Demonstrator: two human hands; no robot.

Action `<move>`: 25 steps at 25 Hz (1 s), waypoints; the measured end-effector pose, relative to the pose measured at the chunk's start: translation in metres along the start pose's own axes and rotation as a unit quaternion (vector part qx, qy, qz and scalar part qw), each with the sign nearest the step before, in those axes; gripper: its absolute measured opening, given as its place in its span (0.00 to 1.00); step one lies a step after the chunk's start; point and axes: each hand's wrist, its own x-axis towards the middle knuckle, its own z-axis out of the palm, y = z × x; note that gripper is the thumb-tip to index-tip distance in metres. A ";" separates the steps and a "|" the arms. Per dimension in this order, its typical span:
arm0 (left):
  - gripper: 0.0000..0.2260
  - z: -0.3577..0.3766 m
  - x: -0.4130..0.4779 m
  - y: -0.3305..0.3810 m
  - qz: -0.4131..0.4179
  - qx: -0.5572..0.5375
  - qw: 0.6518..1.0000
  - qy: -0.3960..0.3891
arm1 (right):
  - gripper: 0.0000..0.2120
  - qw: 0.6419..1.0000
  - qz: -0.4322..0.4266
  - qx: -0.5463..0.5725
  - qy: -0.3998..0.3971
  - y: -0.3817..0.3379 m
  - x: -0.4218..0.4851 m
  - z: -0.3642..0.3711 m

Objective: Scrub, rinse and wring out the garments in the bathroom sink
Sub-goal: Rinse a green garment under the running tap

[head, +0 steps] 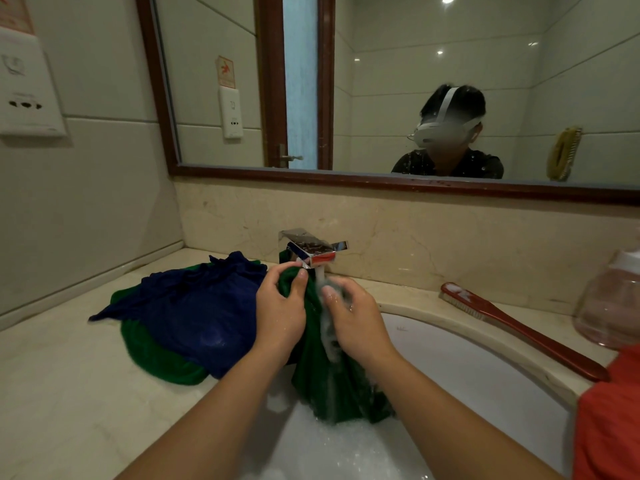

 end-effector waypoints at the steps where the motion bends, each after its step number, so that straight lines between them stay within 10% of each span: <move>1: 0.05 0.000 0.000 0.000 0.002 0.000 1.000 0.000 | 0.10 1.000 0.001 0.003 -0.001 0.000 -0.001 0.000; 11: 0.04 -0.004 -0.002 0.007 0.058 -0.016 0.990 0.124 | 0.06 0.999 0.009 0.012 -0.037 -0.005 -0.004 0.004; 20: 0.07 0.004 -0.008 0.008 -0.043 0.014 0.997 -0.069 | 0.10 0.998 0.002 0.053 0.026 -0.012 0.002 -0.006; 25: 0.12 0.001 -0.006 0.010 -0.095 -0.020 0.994 -0.045 | 0.11 0.999 0.020 0.042 0.009 -0.009 -0.001 -0.005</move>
